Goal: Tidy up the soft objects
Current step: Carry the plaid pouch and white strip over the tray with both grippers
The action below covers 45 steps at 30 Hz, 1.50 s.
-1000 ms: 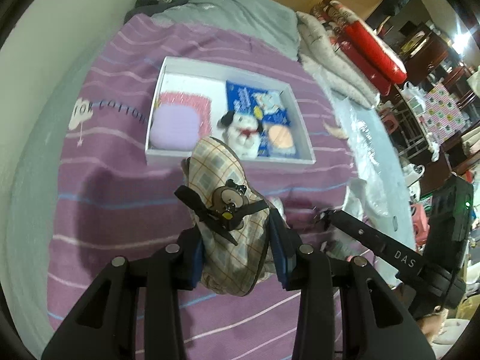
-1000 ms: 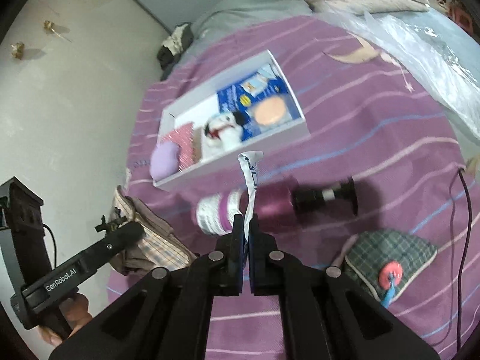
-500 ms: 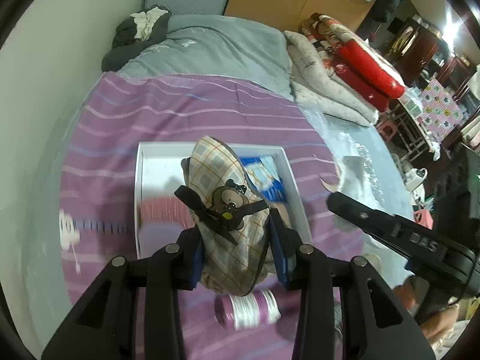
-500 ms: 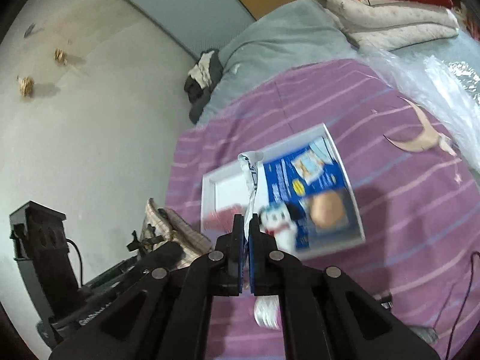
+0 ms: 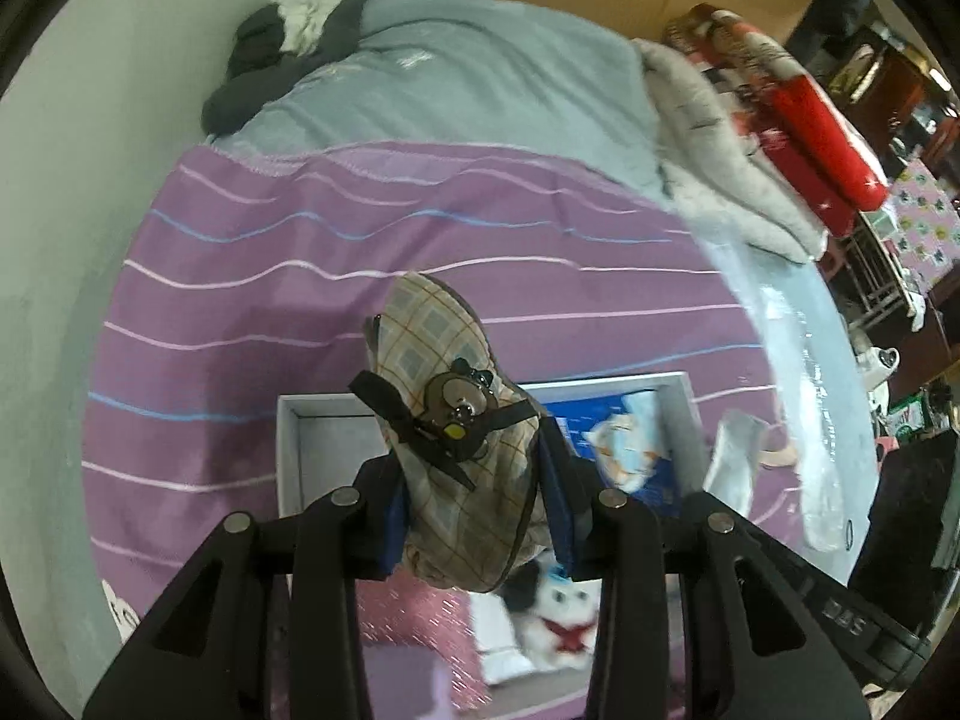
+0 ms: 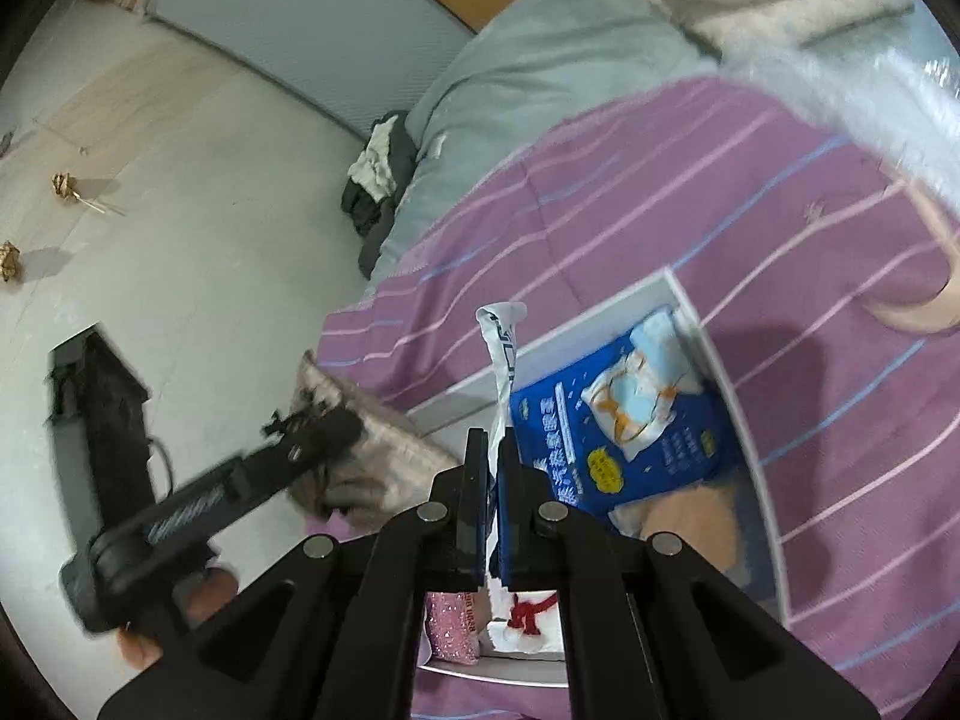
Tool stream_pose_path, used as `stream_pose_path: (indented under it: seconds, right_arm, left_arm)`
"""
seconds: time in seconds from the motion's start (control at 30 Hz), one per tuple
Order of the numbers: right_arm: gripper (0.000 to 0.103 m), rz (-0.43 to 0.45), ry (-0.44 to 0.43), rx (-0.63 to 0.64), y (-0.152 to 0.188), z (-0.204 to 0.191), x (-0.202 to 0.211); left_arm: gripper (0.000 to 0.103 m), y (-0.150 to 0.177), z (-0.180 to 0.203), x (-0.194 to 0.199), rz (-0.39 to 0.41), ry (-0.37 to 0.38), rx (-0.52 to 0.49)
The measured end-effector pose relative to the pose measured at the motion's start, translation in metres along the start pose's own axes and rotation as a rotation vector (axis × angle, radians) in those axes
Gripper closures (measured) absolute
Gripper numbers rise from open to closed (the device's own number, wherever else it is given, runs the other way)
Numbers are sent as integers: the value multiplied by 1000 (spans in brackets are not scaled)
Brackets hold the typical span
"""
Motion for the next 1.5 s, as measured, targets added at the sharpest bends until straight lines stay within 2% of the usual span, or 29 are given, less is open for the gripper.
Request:
stream_pose_path:
  seconds: [0.07,0.17,0.37,0.47,0.57,0.77,0.87,0.97,1.13,1.23,1.33,1.4,1.43,1.47,1.5]
  right_arm:
    - [102,-2,-7,-7,0,3,-5]
    - [102,23,34,16,1,3,-4]
    - [102,38,35,31,4,1,-1]
    - [102,28,31,35,5,1,-5]
    - [102,18,31,34,10,0,-6]
    - [102,-23,20,42,11,1,-18]
    - [102,-64,-13,37,13,1,-30]
    - [102,-101,-37,40,16,0,-46]
    - [102,-162,-26,106,23,-8,-78]
    - [100,-154,-30,122,24,-11,-86]
    - [100,-137,12,145,22,-10,-91]
    - [95,-143,20,138,22,-8,-95]
    - [86,-147,21,131,22,-6,-97]
    - [70,-151,22,122,22,-6,-98]
    - [60,-148,27,108,21,-4,-99]
  left_arm:
    - [63,1,-9,-4,8,6,37]
    - [63,5,-15,-5,40,5,49]
    - [63,19,-29,-12,85,-86,38]
    - [63,22,-37,-17,77,-140,20]
    - [63,22,-44,-20,73,-112,22]
    - [62,28,-45,-20,5,-96,48]
    - [59,30,-44,-19,-5,-107,48]
    - [46,32,-43,-16,-17,-123,44]
    - [42,35,-42,2,27,-107,64]
    - [42,35,-40,13,63,-104,71]
    - [42,35,-38,21,90,-106,70]
    - [42,37,-37,24,97,-105,71]
    - [42,38,-37,25,98,-103,73]
    - [42,39,-36,25,99,-102,74]
    - [42,39,-35,25,101,-100,74]
Point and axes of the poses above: each gripper's, at about its wrist camera, not at the fingertips, and x roughly against the way its jaws point, z to its right, y to its underside, the point moved 3 cm from there along -x, roughly the way its jaws point, and after that the axes turned 3 degrees about -x, right-handed, at the moved point
